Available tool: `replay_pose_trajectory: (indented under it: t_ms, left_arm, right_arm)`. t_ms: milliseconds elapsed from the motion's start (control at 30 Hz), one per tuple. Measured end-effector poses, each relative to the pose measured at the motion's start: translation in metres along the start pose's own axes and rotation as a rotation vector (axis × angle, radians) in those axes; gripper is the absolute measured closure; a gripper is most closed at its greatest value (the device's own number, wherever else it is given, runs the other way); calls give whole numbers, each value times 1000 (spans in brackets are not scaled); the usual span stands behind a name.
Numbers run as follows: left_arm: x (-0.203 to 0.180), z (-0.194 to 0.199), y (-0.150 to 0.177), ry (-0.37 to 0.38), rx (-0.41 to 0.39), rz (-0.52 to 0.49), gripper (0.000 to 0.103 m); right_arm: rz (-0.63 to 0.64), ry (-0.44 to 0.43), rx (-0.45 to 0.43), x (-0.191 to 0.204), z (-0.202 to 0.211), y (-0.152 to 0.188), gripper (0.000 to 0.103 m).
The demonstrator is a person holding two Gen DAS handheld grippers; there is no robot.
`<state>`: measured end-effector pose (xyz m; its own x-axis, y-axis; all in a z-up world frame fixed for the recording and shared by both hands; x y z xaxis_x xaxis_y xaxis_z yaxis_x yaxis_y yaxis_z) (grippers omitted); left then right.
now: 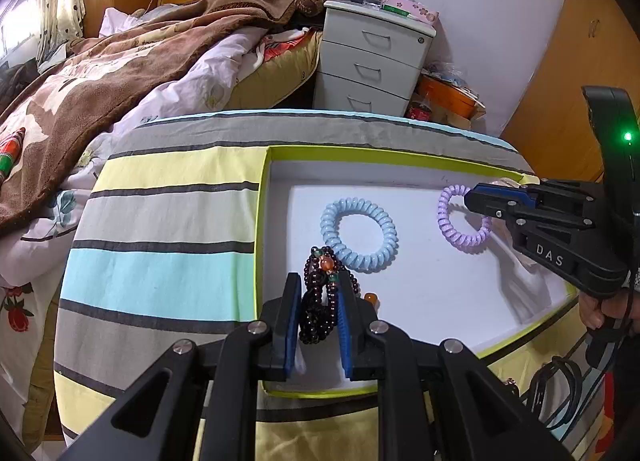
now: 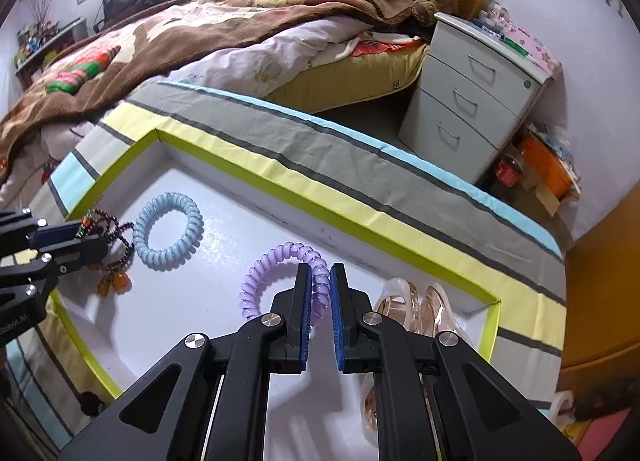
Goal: Organize jewelry
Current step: 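Carry the purple hair tie and bead bracelet into the green box, open both tools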
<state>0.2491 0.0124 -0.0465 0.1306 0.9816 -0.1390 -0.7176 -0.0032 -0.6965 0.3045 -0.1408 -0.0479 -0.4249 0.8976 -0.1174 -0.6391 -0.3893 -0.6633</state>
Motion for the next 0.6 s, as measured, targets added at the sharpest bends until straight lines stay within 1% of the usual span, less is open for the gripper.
replay_pose_trajectory:
  t_ms: [333, 600]
  left_arm:
    - [0, -3, 0, -11, -3, -4, 85]
    - [-2, -4, 1, -20, -3, -15, 84]
  right_arm:
    - [78, 51, 8, 6, -9, 0, 93]
    - [92, 64, 11, 7, -13, 2, 93]
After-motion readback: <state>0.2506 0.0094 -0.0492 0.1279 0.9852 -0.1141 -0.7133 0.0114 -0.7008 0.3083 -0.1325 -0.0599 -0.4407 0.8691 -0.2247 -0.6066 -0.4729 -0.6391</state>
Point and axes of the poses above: each gripper's, at about its wrist camera, not at the fingertips, and z roughly against the way its jaws point, x to its left, y to its underside, the point moved 4 cm from there along -z, roughly the way its jaws point, and after that the axes turned 10 degrees about -x, right-handed, at the moved point
